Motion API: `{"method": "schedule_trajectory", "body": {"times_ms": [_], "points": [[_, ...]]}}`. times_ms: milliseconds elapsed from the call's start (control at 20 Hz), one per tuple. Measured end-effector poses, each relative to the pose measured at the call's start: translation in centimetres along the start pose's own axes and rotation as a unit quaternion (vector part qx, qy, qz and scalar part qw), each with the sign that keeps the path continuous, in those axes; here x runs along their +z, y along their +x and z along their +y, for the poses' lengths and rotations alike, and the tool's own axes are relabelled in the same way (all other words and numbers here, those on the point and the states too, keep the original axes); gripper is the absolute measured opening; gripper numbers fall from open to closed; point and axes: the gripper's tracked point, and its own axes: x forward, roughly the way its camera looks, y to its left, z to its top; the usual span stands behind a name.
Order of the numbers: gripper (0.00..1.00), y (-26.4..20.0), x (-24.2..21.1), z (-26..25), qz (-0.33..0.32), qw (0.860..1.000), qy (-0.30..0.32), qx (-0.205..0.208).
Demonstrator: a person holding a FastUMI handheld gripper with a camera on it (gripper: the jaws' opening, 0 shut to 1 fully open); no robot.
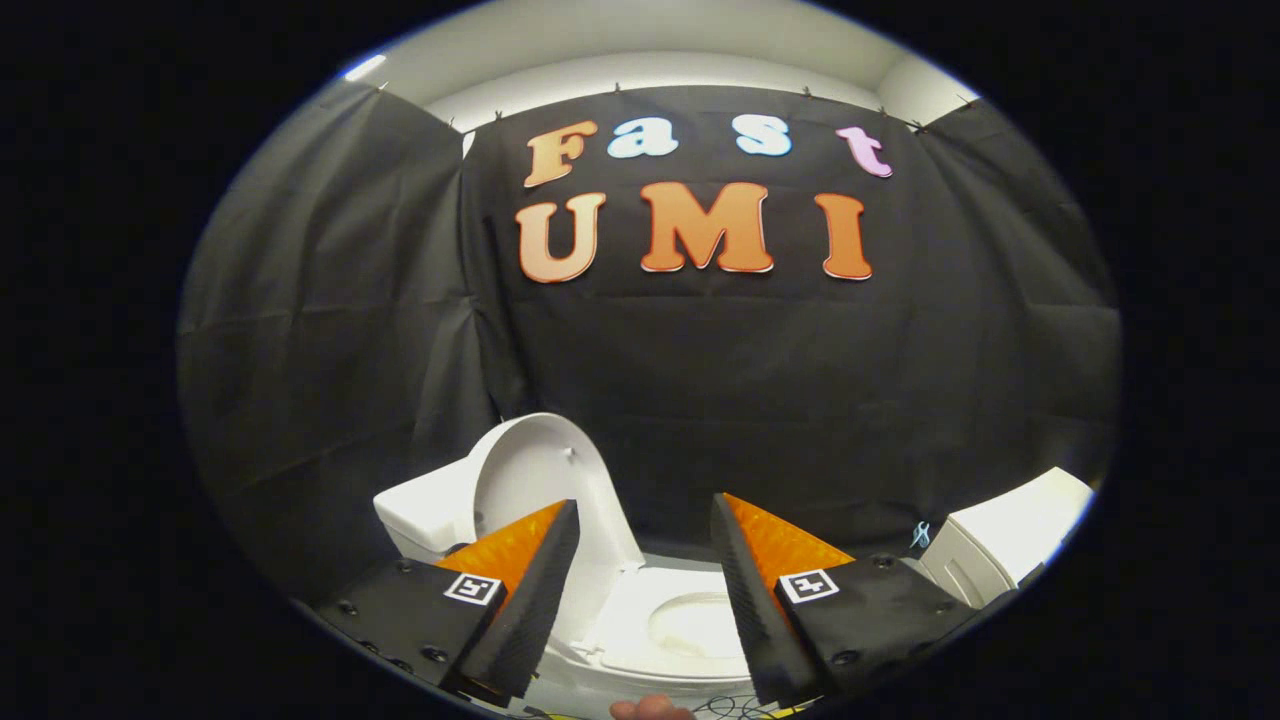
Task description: Open the toilet lid.
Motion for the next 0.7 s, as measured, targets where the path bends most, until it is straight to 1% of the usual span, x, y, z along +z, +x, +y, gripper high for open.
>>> {"method": "schedule_trajectory", "body": {"times_ms": [150, 300, 400, 550, 700], "points": [[0.86, -2.3, 1.9, -6.6, -0.028, 0.999, 0.018, -0.022], [0.86, -4.7, 2.4, -13.1, -0.05, 0.997, 0.034, -0.052], [0.86, -6.2, 1.2, -17.5, -0.054, 0.995, 0.036, -0.074], [0.85, -8.9, -2.1, -23.3, -0.046, 0.992, 0.05, -0.102], [0.81, -10.9, -3.2, -28.1, -0.053, 0.99, 0.051, -0.122]]}}
